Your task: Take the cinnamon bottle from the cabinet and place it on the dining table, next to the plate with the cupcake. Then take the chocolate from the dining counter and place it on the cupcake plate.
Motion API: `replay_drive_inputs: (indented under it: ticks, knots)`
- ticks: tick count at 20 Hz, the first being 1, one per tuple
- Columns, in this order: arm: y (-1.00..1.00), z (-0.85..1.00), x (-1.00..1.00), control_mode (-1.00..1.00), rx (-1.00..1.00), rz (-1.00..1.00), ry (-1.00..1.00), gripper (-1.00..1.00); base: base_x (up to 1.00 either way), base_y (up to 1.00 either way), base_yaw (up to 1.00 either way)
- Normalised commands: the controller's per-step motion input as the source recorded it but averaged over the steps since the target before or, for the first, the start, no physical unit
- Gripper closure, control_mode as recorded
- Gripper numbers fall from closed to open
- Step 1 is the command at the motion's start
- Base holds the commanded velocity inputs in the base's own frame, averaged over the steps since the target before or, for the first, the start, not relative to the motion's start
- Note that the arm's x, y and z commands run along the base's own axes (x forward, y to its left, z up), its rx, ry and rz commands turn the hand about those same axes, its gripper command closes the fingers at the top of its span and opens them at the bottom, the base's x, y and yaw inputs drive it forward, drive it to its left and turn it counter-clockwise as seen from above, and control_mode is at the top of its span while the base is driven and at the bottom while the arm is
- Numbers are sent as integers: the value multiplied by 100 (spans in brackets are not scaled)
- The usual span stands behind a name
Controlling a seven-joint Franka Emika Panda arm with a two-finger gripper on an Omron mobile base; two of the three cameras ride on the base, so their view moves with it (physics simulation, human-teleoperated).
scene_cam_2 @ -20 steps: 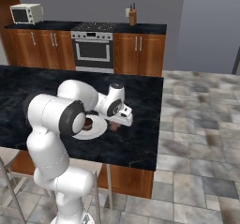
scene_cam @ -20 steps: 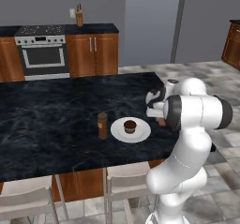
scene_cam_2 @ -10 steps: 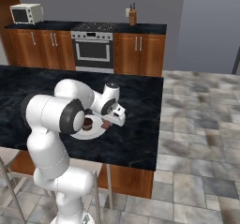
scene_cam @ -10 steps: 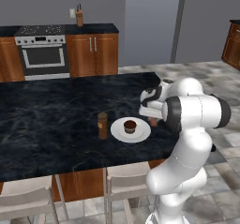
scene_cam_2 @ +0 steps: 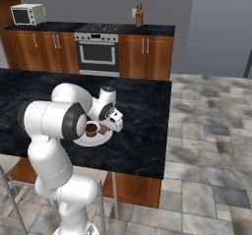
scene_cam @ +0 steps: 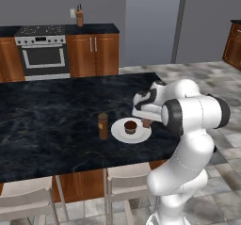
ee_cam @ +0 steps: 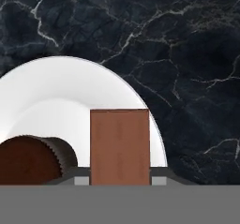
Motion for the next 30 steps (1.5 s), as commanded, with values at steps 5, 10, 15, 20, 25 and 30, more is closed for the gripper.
replay_drive_inputs:
  ticks: [5,10,15,20,25,30]
  knots:
    - [13,-10,-18,-100,0,-6,0,100,0,0,0]
    - [13,-14,-18,-100,0,-7,0,100,0,0,0]
    - [8,-5,-5,-100,0,-8,-2,100,0,0,0]
    - [7,-3,0,-100,0,-8,-3,100,0,0,0]
    - [2,-7,0,-100,0,-7,0,-100,0,0,0]
    - [0,0,-4,-100,1,-4,-2,-100,0,0,0]
